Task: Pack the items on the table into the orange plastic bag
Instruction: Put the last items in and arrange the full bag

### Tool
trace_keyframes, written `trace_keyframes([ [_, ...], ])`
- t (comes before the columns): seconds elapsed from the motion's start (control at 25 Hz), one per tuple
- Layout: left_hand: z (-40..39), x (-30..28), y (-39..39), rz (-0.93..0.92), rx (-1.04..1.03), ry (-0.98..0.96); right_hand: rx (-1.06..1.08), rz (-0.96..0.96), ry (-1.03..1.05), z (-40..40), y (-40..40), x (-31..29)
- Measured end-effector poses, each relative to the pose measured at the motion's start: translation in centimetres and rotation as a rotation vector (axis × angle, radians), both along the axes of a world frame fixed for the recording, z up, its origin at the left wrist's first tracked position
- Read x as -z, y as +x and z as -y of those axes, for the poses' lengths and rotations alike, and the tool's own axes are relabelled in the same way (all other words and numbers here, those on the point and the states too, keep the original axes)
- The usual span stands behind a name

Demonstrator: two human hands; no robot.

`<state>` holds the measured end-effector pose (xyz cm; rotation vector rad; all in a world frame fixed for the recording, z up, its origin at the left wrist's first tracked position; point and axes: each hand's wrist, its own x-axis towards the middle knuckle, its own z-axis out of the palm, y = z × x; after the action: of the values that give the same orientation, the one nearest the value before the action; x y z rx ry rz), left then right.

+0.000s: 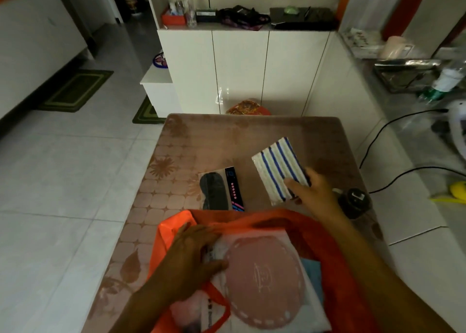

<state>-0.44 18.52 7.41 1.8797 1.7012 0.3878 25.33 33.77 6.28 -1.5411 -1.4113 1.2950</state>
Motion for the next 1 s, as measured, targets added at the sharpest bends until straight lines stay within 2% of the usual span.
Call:
trace_keyframes([
  [0.08, 0.0, -1.0, -0.4, 0.113, -0.066, 0.015, -0.043, -0.151, 0.026, 4.4, 1.3, -5.1],
  [0.12, 0.1, -1.5, -0.7, 0.179, -0.091, 0.026, -0.1, -0.172, 0.043, 6.6, 1.8, -7.2],
  [0.2, 0.0, -2.7, -0.9, 0.175, -0.072, 0.01, -0.235, -0.157, 0.004, 10.1, 2.5, -9.1],
  [0.36, -0.6, -5.3, -0.6, 0.119, 0.062, 0.094, -0.508, 0.123, -0.082, 13.4, 0.6, -7.4],
  [0.44, -0.8, -5.9, -0.2, 0.109, 0.062, 0.054, -0.595, 0.444, 0.044, 14.5, -0.4, -5.0],
  [0.48, -0.7, -6.0, 0.2, 0.073, 0.044, 0.029, -0.569, 0.664, 0.143, 15.0, -0.5, -3.6],
  [0.52, -0.6, -5.8, 0.6, 0.006, 0.036, 0.047, -0.526, 0.805, 0.218, 15.4, -0.6, -2.5],
  [0.56, -0.3, -5.5, 1.1, -0.082, 0.057, 0.124, -0.523, 0.833, 0.258, 15.9, -0.7, -1.8],
  [0.6, 0.0, -4.8, 1.9, -0.175, 0.117, 0.199, -0.56, 0.78, 0.277, 16.5, -0.6, -1.4],
  [0.68, 1.0, -3.4, 4.0, -0.277, 0.264, 0.153, -0.526, 0.605, 0.374, 17.4, 0.6, -1.0],
  [0.72, 1.6, -2.7, 4.8, -0.295, 0.295, 0.075, -0.377, 0.594, 0.47, 17.4, 2.0, -0.8],
  [0.76, 2.1, -1.9, 5.4, -0.298, 0.296, -0.013, -0.189, 0.692, 0.514, 17.2, 3.8, -0.9],
  [0.8, 2.7, -1.4, 5.7, -0.283, 0.28, -0.077, -0.053, 0.873, 0.407, 17.1, 5.9, -1.2],
  [0.84, 3.1, -1.0, 5.8, -0.26, 0.261, -0.081, 0.015, 0.982, 0.195, 17.0, 7.9, -1.6],
  [0.88, 3.4, -0.7, 5.8, -0.237, 0.253, -0.057, 0.034, 0.977, -0.037, 17.0, 9.6, -1.7],
  [0.92, 3.6, -0.6, 5.9, -0.218, 0.247, -0.035, -0.002, 0.876, -0.194, 17.1, 10.5, -2.4],
  [0.96, 3.8, -0.5, 5.9, -0.203, 0.244, -0.03, -0.027, 0.702, -0.22, 17.3, 10.8, -3.5],
  [1.0, 3.9, -0.5, 5.9, -0.191, 0.239, -0.03, 0.027, 0.545, -0.127, 17.5, 10.5, -4.8],
])
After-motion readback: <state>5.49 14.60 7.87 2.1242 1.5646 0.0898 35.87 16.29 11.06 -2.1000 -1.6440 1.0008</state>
